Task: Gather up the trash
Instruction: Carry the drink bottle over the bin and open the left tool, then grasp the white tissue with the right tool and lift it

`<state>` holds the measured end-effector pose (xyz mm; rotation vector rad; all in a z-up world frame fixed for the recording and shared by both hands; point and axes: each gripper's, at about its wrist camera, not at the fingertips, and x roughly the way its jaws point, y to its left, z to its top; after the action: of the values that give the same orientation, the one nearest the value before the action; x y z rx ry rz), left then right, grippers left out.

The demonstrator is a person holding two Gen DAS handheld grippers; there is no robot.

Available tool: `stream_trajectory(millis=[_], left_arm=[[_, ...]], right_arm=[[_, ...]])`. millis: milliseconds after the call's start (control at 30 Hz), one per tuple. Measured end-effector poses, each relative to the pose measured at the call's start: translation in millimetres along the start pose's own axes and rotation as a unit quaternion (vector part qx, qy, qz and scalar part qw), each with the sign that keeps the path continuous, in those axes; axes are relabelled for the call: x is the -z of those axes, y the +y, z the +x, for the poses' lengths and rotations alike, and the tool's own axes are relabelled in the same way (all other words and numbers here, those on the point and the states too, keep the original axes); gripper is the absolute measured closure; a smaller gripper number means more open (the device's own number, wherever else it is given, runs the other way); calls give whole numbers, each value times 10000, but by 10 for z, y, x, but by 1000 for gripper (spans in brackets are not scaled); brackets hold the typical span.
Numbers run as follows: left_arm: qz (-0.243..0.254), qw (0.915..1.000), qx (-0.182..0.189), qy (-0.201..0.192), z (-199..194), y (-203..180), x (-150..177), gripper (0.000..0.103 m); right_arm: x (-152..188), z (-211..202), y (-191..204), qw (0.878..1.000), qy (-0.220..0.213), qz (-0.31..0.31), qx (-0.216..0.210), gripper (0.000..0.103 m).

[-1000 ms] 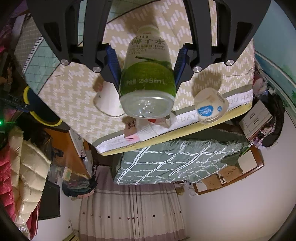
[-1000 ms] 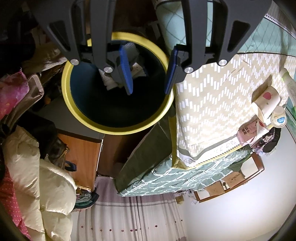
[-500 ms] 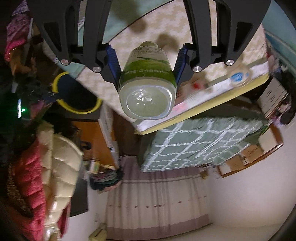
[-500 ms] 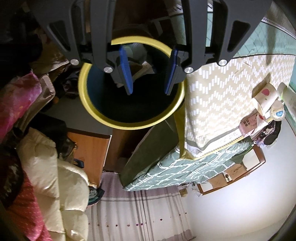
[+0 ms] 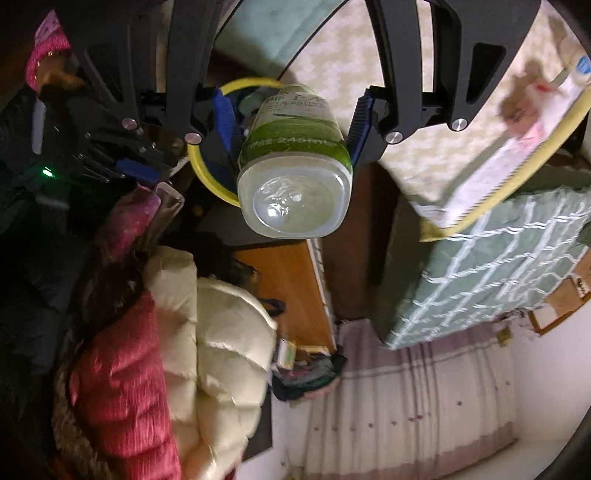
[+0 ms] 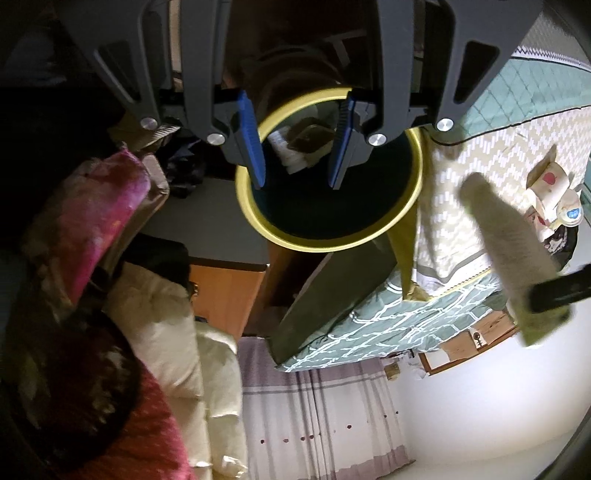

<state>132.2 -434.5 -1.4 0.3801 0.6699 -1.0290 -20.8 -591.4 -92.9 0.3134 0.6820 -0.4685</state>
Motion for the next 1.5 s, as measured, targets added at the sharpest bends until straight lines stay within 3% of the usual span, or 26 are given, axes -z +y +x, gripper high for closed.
stream_trajectory(millis=[167, 300, 333, 367, 433, 667, 867, 1033, 1233, 1500], left_arm=[[72, 9989, 106, 441, 644, -224, -34, 52], [62, 9972, 118, 729, 927, -262, 33, 51], [40, 9969, 68, 781, 973, -265, 48, 42], [20, 9969, 5, 786, 982, -262, 65, 23], [20, 9978, -116, 645, 902, -254, 92, 15], [-136, 9989, -339, 287, 229, 61, 273, 11], [-661, 9947, -781, -61, -530, 621, 689, 6], [-1259, 9799, -1523, -277, -1157, 1247, 1201, 5], [-1739, 9506, -2529, -458, -1737, 1894, 1806, 5], [-2432, 9127, -3256, -423, -2010, 2602, 2456, 5]], right_arm=[[37, 38, -157, 9999, 50, 135, 42, 63], [61, 89, -240, 9997, 111, 189, 127, 61], [58, 98, -248, 9997, 127, 195, 125, 60], [56, 106, -247, 9996, 144, 194, 130, 58], [53, 101, -224, 9997, 143, 171, 123, 58], [17, 59, -15, 9999, 95, 24, 30, 57], [-57, 62, 287, 9997, 87, -220, -92, 57], [-127, 85, 615, 9988, 84, -436, -210, 57], [-201, 138, 1117, 9963, 89, -780, -348, 56], [-320, 254, 1772, 9903, 153, -1237, -621, 56]])
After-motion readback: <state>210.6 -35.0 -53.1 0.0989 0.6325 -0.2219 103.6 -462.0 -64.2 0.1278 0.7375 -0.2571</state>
